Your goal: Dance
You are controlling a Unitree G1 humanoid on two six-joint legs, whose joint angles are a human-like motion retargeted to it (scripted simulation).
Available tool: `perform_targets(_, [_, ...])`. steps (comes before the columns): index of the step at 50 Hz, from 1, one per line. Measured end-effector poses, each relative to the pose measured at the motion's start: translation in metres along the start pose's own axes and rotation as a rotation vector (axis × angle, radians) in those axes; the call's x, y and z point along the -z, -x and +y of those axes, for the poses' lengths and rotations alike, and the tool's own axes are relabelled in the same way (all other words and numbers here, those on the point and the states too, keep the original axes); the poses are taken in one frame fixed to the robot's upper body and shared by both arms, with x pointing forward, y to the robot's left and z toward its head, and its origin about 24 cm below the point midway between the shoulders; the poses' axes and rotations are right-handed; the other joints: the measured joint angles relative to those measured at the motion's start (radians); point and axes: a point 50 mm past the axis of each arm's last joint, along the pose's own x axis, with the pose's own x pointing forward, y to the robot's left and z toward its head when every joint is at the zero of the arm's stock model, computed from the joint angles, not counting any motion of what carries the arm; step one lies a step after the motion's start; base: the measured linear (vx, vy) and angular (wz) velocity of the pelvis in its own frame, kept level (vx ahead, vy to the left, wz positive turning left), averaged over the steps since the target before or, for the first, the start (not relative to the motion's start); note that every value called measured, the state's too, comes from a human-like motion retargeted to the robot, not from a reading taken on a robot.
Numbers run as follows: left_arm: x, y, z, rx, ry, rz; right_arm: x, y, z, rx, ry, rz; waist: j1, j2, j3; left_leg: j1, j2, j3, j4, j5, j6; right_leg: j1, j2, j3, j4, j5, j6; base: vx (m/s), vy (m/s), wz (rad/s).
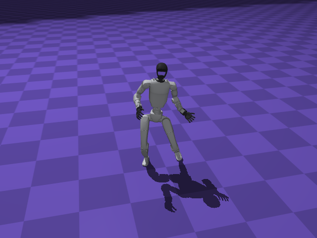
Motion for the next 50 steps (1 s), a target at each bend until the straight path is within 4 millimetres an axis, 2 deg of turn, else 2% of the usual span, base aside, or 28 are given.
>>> perform_targets(4, [0.015, 0.004, 0.002, -0.015, 0.032, 0.061, 0.0, -0.001, -0.002, -0.025, 0.033, -0.005, 0.046, 0.033, 0.005, -0.061, 0.065, -0.046, 0.079, -0.006, 0.017, 0.03, 0.091, 0.002, -0.039, 0.013, -0.03, 0.06, -0.2, -0.51])
perform_targets(8, [0.034, 0.012, 0.004, -0.021, 0.066, 0.146, -0.004, -0.006, 0.0, -0.062, 0.039, -0.018, 0.061, 0.044, 0.01, -0.088, 0.025, -0.06, 0.055, -0.07, 0.036, 0.041, 0.11, 0.016, -0.041, 0.014, -0.031, 0.05, -0.1, -0.33])
perform_targets(15, [0.058, 0.034, 0.01, -0.002, 0.071, 0.289, -0.013, -0.014, 0.012, -0.142, -0.014, -0.046, 0.018, 0.031, 0.009, -0.048, -0.125, 0.006, -0.124, -0.161, 0.077, 0.029, 0.041, 0.057, -0.009, -0.008, 0.006, 0.06, 0.03, -0.09])
perform_targets(20, [0.074, 0.05, 0.007, 0.024, 0.088, 0.378, -0.022, -0.017, 0.025, -0.181, -0.09, -0.067, -0.026, 0.016, 0.001, 0.008, -0.201, 0.088, -0.233, -0.201, 0.121, 0.014, -0.03, 0.091, 0.011, -0.032, 0.035, 0.06, 0.14, 0.06])
perform_targets(28, [0.07, 0.052, -0.006, 0.079, 0.097, 0.376, -0.042, -0.021, 0.031, -0.169, -0.185, -0.134, -0.076, -0.006, 0.001, 0.055, -0.306, 0.155, -0.32, -0.236, 0.162, -0.01, -0.13, 0.132, 0.063, -0.044, 0.072, 0.03, 0.17, 0.11])
perform_targets(40, [0.053, 0.044, -0.055, 0.279, 0.085, 0.308, -0.072, -0.033, 0.03, -0.163, -0.252, -0.237, -0.075, -0.073, 0.009, 0.083, -0.451, 0.173, -0.417, -0.233, 0.207, -0.03, -0.271, 0.148, 0.106, -0.034, 0.117, 0.0, 0.13, 0.21])
perform_targets(50, [0.058, 0.054, -0.075, 0.423, 0.093, 0.386, -0.064, -0.034, 0.02, -0.138, -0.293, -0.194, -0.061, -0.124, 0.023, 0.085, -0.525, 0.165, -0.442, -0.231, 0.219, -0.054, -0.361, 0.14, 0.182, -0.017, 0.158, -0.01, 0.07, 0.31])
